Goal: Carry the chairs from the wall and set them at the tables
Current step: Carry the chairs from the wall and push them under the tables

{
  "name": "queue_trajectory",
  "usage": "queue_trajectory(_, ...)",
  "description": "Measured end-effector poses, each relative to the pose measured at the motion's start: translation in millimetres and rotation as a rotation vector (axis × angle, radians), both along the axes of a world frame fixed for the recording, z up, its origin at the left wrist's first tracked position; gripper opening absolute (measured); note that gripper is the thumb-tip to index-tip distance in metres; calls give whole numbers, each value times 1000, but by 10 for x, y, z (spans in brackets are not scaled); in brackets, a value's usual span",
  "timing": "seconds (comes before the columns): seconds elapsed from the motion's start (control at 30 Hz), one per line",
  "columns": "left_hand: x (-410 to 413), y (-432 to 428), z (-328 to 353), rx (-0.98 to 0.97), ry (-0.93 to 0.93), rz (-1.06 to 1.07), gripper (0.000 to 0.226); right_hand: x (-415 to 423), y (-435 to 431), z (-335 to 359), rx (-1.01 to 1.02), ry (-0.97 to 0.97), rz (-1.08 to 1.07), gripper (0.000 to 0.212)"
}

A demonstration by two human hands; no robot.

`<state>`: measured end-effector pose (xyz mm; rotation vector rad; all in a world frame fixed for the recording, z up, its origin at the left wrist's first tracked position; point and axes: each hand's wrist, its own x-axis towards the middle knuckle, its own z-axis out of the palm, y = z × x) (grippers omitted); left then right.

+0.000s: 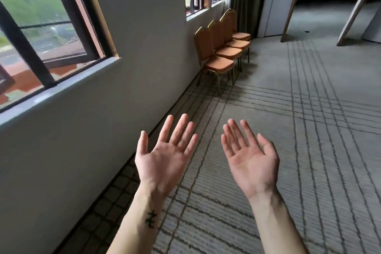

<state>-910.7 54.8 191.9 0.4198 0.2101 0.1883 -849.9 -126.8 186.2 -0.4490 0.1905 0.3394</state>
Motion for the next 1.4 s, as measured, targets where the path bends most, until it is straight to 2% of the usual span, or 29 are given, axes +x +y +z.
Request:
queue_trajectory(0.17, 1150, 122, 139, -44, -55, 10, 69, 1293, -143, 296, 81, -48, -83, 47)
queue_trajectory(0.33, 2381, 46, -21, 12, -18, -85, 73, 2232, 329, 108, 36, 1, 26, 47)
queue_trajectory(0.4, 2585, 62, 4, -3, -12, -118, 73, 2378, 460, 66, 3, 10, 46, 48)
queue_trajectory(0.5, 3460, 401, -186, -23, -7, -61, 71, 3260, 637, -68, -32, 22, -13, 48)
queue_trajectory(0.63, 4605, 824, -172, -27, -27, -68, 69, 4379, 825, 103, -62, -35, -76, 49)
queue_trajectory(0.73, 5563, 954, 9, 25, -85, -155, 70, 5184, 1046, 302, -25, -65, -145, 48)
queue_trajectory(0.87, 6342, 1034, 198, 46, -97, -254, 71, 5891, 1372, 393, -24, -72, -147, 48)
queue_trajectory(1.07, 7634, 1535, -76, -28, -66, -187, 70, 7330, 1661, 203, -39, -38, -155, 49)
queue_trajectory(1.17, 8398, 1683, -167, 8, -46, -148, 70, 8165, 1831, 69, -3, -28, -138, 48)
queue_trajectory(1.27, 9113, 1814, -138, 37, -40, -165, 70, 8914, 2115, -42, 28, -31, -51, 49)
queue_trajectory(1.4, 10049, 2129, 9, 93, -57, -72, 70, 9954, 2502, 85, 14, -49, 50, 49)
